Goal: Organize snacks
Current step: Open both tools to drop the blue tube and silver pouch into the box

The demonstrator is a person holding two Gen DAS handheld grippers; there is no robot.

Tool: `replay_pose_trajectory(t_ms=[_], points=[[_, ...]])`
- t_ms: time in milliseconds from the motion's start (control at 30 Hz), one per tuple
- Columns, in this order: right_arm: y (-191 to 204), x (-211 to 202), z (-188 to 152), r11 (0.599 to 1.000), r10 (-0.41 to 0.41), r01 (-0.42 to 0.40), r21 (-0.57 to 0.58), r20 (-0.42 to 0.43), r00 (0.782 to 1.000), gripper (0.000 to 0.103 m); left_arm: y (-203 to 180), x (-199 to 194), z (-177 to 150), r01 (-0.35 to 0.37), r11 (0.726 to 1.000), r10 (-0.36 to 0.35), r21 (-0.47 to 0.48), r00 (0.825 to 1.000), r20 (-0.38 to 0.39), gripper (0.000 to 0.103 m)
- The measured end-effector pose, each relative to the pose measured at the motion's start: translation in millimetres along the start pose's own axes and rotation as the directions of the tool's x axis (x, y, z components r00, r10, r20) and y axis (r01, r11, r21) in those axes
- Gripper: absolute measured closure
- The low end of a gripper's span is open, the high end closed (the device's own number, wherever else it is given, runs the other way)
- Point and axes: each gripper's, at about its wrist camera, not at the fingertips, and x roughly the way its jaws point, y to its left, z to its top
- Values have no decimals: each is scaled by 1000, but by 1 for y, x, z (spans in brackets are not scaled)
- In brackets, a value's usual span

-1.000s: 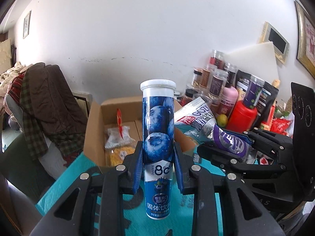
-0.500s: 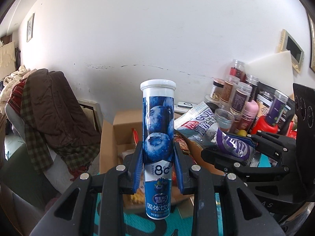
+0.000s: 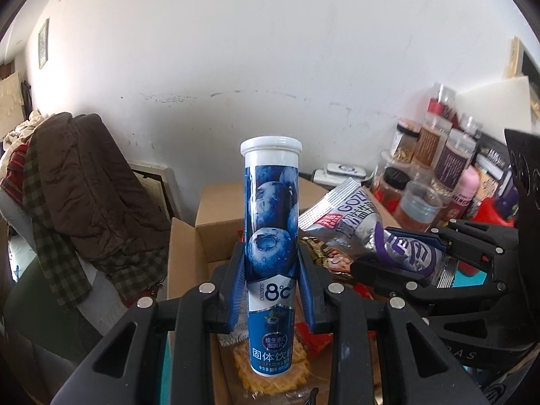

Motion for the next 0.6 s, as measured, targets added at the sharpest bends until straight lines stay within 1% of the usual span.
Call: replay_pose_trajectory(t_ms=[167,233,333,433,500,600], points=[[-10,23,5,1000,-20,20,14,-49,999,59,-1,31,5,-6,1000,7,18,998,-70,75],[-15,30,4,999,-28,29,23,-75,997,59,-3,43,5,-26,999,29,29,994,-102,75],[-23,40,-1,998,-39,44,39,-113,993,59,-5,60,3,-20,999,26,37,987,-157,75],[-32,50,-9,997,-41,52,65,-156,987,59,-5,72,-1,-29,999,37,43,980,-193,75],[-39,55,-12,995,-34,50,88,-170,985,58,-7,77,-4,-42,998,52,50,977,-208,75],[-46,53,-16,992,-66,82,92,-165,984,58,-7,83,-7,-46,998,55,47,972,-226,75]])
